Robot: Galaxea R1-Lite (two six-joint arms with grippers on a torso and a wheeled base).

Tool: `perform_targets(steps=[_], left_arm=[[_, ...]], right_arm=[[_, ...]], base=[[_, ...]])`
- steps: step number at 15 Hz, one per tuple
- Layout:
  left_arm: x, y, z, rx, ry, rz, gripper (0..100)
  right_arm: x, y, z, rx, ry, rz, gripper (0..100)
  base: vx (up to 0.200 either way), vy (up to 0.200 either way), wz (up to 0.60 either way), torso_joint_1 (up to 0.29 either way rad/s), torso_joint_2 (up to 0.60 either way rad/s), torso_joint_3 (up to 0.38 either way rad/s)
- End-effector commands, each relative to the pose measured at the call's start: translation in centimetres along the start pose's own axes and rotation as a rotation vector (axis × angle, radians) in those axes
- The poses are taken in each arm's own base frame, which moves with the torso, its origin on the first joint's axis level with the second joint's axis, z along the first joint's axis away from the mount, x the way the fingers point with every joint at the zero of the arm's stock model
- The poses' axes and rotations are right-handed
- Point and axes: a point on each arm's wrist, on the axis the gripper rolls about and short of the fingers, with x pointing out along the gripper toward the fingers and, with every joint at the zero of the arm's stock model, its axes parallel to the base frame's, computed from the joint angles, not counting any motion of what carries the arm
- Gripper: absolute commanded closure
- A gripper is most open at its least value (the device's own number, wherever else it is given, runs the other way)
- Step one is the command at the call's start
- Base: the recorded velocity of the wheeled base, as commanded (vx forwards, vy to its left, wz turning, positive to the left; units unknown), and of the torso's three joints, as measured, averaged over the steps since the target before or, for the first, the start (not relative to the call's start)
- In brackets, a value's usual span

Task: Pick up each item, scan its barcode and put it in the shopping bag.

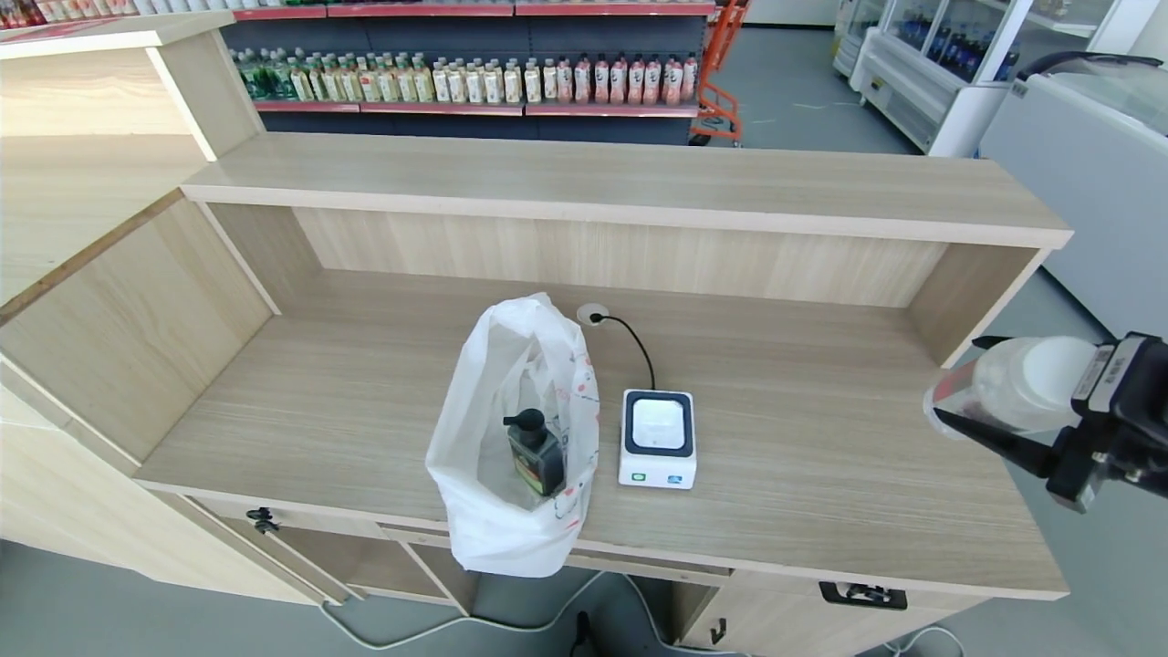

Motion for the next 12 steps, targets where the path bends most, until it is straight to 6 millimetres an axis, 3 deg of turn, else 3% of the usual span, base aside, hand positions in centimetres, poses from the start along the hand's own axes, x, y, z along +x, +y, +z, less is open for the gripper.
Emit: perform_targets(steps=[1, 7, 8, 12], left_arm=[[0.0, 0.0, 0.0, 0.000, 0.000, 0.000, 100], [0.0, 0.0, 0.0, 0.000, 0.000, 0.000, 100], [0.0, 0.0, 0.0, 0.000, 0.001, 0.000, 100], [0.0, 0.0, 0.0, 0.000, 0.000, 0.000, 100]], right_arm=[[1.9, 0.0, -0.7, 0.006, -0.014, 0.033, 100], [7.4, 0.1, -2.4, -0.013, -0.140, 0.074, 100], [9.2, 0.2, -3.0, -0.039, -0.191, 0.076, 100], [13.3, 0.2, -4.7, -0.074, -0.293, 0.074, 100]], base=[[0.000, 0.200, 0.00, -0.002, 0.00, -0.002], [0.000, 0.200, 0.00, 0.002, 0.00, 0.002], [0.000, 0.200, 0.00, -0.002, 0.00, -0.002], [0.000, 0.000, 0.00, 0.000, 0.00, 0.000]])
